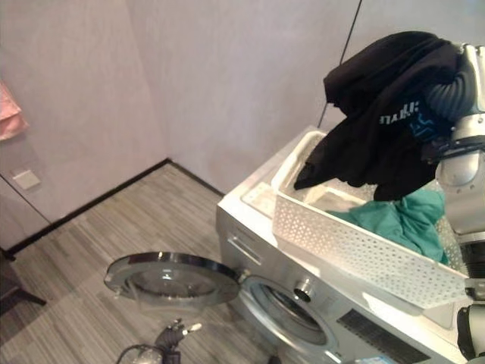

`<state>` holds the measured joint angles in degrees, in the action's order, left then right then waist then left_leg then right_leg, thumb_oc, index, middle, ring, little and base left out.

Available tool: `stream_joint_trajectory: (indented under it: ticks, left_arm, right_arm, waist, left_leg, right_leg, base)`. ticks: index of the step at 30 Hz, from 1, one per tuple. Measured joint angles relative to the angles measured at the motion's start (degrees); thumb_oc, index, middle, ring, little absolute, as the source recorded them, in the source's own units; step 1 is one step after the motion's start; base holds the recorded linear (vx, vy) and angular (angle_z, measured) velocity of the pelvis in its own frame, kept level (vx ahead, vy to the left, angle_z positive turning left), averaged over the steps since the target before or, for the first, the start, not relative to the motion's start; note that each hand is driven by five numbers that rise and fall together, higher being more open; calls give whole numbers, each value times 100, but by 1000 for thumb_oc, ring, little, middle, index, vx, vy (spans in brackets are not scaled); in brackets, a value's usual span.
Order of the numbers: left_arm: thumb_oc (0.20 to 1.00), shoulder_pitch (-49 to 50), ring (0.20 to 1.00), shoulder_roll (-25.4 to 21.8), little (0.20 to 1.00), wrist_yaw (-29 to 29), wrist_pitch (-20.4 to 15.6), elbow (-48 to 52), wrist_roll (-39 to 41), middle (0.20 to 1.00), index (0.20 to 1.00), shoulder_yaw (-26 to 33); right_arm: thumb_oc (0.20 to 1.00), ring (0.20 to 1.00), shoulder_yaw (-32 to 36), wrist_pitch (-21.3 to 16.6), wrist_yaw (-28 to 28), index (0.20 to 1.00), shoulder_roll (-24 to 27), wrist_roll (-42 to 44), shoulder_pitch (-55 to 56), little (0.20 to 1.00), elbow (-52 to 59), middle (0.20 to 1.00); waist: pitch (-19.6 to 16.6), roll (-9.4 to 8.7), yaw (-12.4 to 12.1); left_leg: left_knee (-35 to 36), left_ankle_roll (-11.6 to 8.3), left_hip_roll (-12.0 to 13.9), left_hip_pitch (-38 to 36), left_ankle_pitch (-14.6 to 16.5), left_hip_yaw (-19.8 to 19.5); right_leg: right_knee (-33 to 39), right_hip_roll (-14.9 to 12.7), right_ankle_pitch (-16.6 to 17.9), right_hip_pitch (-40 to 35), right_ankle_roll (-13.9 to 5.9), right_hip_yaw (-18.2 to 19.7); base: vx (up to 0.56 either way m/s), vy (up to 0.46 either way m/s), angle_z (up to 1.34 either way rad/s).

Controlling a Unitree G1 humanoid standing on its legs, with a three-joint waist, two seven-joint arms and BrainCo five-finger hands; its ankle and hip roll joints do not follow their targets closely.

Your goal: Grab the laundry basket,head to the washer,open it,put in the laundry and shut it.

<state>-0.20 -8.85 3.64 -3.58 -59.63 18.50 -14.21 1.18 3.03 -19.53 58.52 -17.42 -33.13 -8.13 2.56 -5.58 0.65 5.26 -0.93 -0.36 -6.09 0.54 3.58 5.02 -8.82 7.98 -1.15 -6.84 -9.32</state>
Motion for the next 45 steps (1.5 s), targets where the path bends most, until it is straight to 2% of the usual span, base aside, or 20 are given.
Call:
stream_joint_trajectory:
  ticks: [6, 7, 8, 9, 10, 12, 14, 17, 18, 19, 23, 26, 27, 28, 29, 30, 33, 35, 38, 45]
  left_arm:
    - [1000, -278, 1000, -119, 1000, 80, 0, 153, -98, 1000, 1000, 43]
    - [1000, -284, 1000, -173, 1000, 115, 1, 310, -96, 1000, 1000, 52]
    - [1000, -296, 1000, -177, 1000, 127, -5, 368, -95, 1000, 1000, 83]
    - [1000, -303, 1000, -216, 1000, 176, -12, 483, -95, 1000, 1000, 168]
    - [1000, -304, 1000, -239, 1000, 202, -12, 481, -95, 1000, 1000, 173]
    - [1000, -180, 1000, -454, 1000, 250, -4, 581, -62, 1000, 1000, 261]
    - [1000, -72, 1000, -576, 1000, 289, -16, 655, -39, 1000, 1000, 381]
    - [1000, 37, 1000, -615, 1000, 291, -11, 838, 25, 1000, 1000, 501]
    - [1000, 121, 1000, -532, 1000, 288, -15, 1003, 89, 1000, 1000, 513]
    - [1000, 138, 1000, -478, 1000, 286, -15, 1039, 97, 1000, 1000, 519]
    - [1000, 309, 1000, -328, 1000, 287, -11, 1265, 116, 1000, 1000, 418]
    - [1000, 426, 1000, -294, 1000, 289, -8, 1414, 116, 1000, 1000, 412]
    - [1000, 412, 1000, -296, 1000, 286, -2, 1456, 116, 1000, 1000, 390]
    - [1000, 424, 1000, -255, 1000, 284, 2, 1448, 114, 1000, 1000, 374]
    - [1000, 423, 1000, -270, 1000, 279, 0, 1471, 116, 1000, 1000, 369]
    - [1000, 426, 1000, -397, 1000, 266, -1, 1594, 108, 1000, 1000, 378]
    - [1000, 525, 1000, -654, 1000, 210, 7, 1949, 58, 1000, 1000, 196]
    - [1000, 554, 1000, -570, 1000, 177, -14, 2115, 59, 1000, 1000, 133]
    - [1000, 549, 1000, -415, 1000, 78, 0, 2428, -13, 1000, 1000, -219]
    - [1000, 676, 1000, -868, 1000, -44, -2, 2710, -173, 1000, 1000, -264]
  right_arm:
    - [200, 200, 147, 19, -182, 200, -173, -300, 131, 200, 557, 200]
    - [200, 200, 174, 18, -194, 200, -277, -373, 127, 200, 536, 200]
    - [200, 200, 158, 62, -196, 200, -332, -372, 124, 200, 533, 200]
    - [200, 200, 119, 62, -170, 200, -299, -372, 120, 200, 560, 200]
    - [200, 200, 115, 59, -166, 200, -268, -372, 75, 200, 563, 200]
    - [200, 200, 106, 50, -167, 200, -239, -364, -80, 200, 545, 200]
    - [200, 200, 111, 46, -169, 200, -145, -359, -124, 200, 499, 200]
    - [200, 200, 106, 48, -184, 200, -129, -297, -137, 200, 375, 200]
    - [200, 200, 110, 47, -196, 200, -105, -162, -143, 200, 285, 200]
    - [200, 200, 110, 60, -196, 200, -108, -123, -142, 200, 251, 200]
    - [200, 200, 213, 70, -253, 200, -49, 103, 167, 200, 213, 200]
    - [200, 200, 68, 41, -259, 200, 300, 105, -66, 200, 199, 200]
    - [200, 200, -15, 13, -246, 200, 511, 110, -179, 200, 201, 200]
    - [200, 200, -19, -15, -255, 200, 569, 115, -230, 200, 177, 200]
    - [200, 200, -29, -26, -255, 200, 594, 141, -268, 200, 161, 200]
    - [200, 200, -71, -61, -251, 200, 581, 145, -377, 200, 145, 200]
    - [200, 200, 44, -82, -304, 200, 621, 146, -542, 200, 22, 200]
    - [200, 200, 162, -41, -394, 200, 748, 150, -523, 200, -116, 200]
    - [200, 200, 332, -3, -428, 200, 883, 148, -535, 200, -360, 200]
    - [200, 200, 324, -16, -454, 200, 902, 143, -708, 200, -613, 200]
  waist:
    - [213, -41, 7]
    - [366, 91, 38]
    - [416, 192, -15]
    - [461, 333, -146]
    - [476, 328, -176]
    - [475, 273, -298]
    - [451, 142, -421]
    - [450, 12, -532]
    - [424, -64, -634]
    - [429, -71, -637]
    - [446, -43, -645]
    - [609, 107, -793]
    - [703, 83, -783]
    - [765, 67, -758]
    - [800, -11, -787]
    - [863, -141, -851]
    - [841, -115, -507]
    - [811, 16, -156]
    - [613, 458, -91]
    - [550, 381, -339]
  left_leg:
    - [-133, 234, 40, 221, 20, 530]
    - [-163, 349, 192, 270, -77, 674]
    - [-152, 337, 305, 244, -90, 744]
    - [-166, 331, 440, 195, -104, 862]
    - [-214, 325, 440, 242, -116, 897]
    - [-373, 319, 443, 384, -130, 1033]
    - [-507, 313, 414, 506, -136, 1094]
    - [-710, 235, 396, 792, -188, 1098]
    - [-749, 124, 420, 924, -252, 1163]
    - [-883, 124, 457, 1039, -252, 1136]
    - [-1704, -124, 789, 1825, -449, 551]
    - [-1473, -1099, 827, 2011, -1003, -864]
    - [-1279, -1321, 677, 2022, -1416, -1264]
    - [-1093, -1246, 649, 2009, -1807, -1253]
    - [-1174, -1085, 607, 2021, -1704, -1174]
    - [-2084, -737, 607, 2017, -928, -1111]
    - [-2088, -808, 861, 1174, -82, -1301]
    - [-1281, -844, 1046, 744, -69, -1129]
    - [-193, -696, 1110, 112, -80, -897]
    - [-104, -352, 521, 0, -4, -700]
  right_leg:
    - [-80, 60, 785, 516, -200, 79]
    - [-787, 71, 163, 670, -175, -343]
    - [-1744, 79, -268, 854, 127, -630]
    - [-2932, 99, -942, 931, 109, -700]
    - [-3341, 50, -1109, 901, 10, -657]
    - [-3836, 153, -1596, 624, -373, -301]
    - [-3176, 331, -1828, 85, -558, 72]
    - [-1614, 519, -1956, -525, -248, 362]
    - [-869, 576, -1830, -764, 219, 338]
    - [-559, 630, -1705, -866, 395, 368]
    - [-292, 1035, -1428, -785, 647, 114]
    - [-552, 1217, -1364, -463, 777, 82]
    - [-544, 1116, -1348, -427, 801, -59]
    - [-575, 1016, -1286, -423, 955, -205]
    - [-563, 898, -1243, -374, 1055, -265]
    - [-439, 773, -1141, -404, 1108, -223]
    - [-189, 715, -952, -563, 967, -355]
    - [-166, 769, -1025, -566, 901, -613]
    - [-190, 830, -850, -467, 626, -820]
    - [-153, 260, -584, -379, 168, -484]
  base:
    - [-166, 56, -42]
    - [-241, 112, -42]
    - [-157, 29, -55]
    - [-143, -1, -56]
    - [-142, -56, -50]
    - [-190, -114, -31]
    - [-209, -121, -29]
    - [-228, -133, -18]
    - [-281, -162, -16]
    - [-323, -163, -14]
    - [-296, -101, 38]
    - [-295, -10, 24]
    - [-229, 17, 43]
    - [-265, 25, 53]
    - [-120, 45, 20]
    - [-56, 83, -9]
    - [3, 191, 27]
    - [-1, 202, 79]
    - [-39, 164, 40]
    - [-55, 125, -13]
